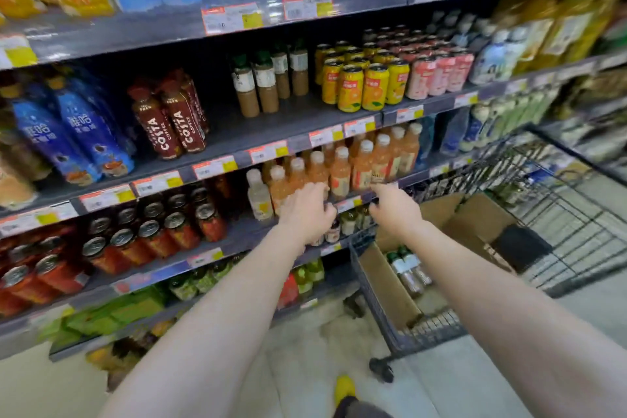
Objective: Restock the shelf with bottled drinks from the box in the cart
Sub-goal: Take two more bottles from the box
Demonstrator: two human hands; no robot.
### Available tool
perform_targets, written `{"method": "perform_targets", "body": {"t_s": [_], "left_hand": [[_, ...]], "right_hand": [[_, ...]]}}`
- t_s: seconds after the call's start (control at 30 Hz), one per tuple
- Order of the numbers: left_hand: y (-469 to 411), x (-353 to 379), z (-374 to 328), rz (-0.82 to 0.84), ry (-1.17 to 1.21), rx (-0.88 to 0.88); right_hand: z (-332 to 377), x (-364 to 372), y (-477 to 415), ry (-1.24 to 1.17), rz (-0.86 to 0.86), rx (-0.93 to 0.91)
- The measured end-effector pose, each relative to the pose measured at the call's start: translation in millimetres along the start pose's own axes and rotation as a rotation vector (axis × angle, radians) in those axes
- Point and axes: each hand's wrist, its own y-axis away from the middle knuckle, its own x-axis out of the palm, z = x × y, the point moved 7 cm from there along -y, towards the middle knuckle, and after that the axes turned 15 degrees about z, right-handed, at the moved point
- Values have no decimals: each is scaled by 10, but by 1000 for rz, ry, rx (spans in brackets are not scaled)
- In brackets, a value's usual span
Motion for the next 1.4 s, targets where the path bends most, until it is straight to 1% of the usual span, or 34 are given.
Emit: {"method": "perform_targets", "body": {"t_s": [0.07,0.13,0.23,0.33,0.43,0.57,0.73,0.87,1.0,1.13,1.27,1.4], "left_hand": [[22,258,-204,81,-35,24],[0,445,-431,116,-59,57],[-49,742,-775,186,-38,98],[-123,1042,-1101,246,-101,129],[-257,1364,-1380,303,-138,126],[-478,1802,-1718,371,-149,73],[-797,2282,-2023,432,-140,-74],[-948,2557,-2198,455,-143,-167],[-1073,2755,-2280,516,-184,-231],[-1323,2880,-2278,549,-168,-287],[-1631,3044,-2202,562,-185,-340],[-1989,3241,-2049,583,-154,-418]], "right_hand": [[-362,120,235,40,61,86],[-714,193,441,45,101,147],[-1239,253,706,8,114,227],[-1768,359,862,-36,130,316],[-2161,424,1009,-28,155,363],[-2713,494,1051,-48,188,372],[-3421,512,877,-37,267,337],[-3830,477,701,-6,316,278],[-4072,506,473,55,373,230],[-4222,518,191,70,394,221],[-4309,591,-122,61,448,189],[-4491,682,-499,123,519,213]]}}
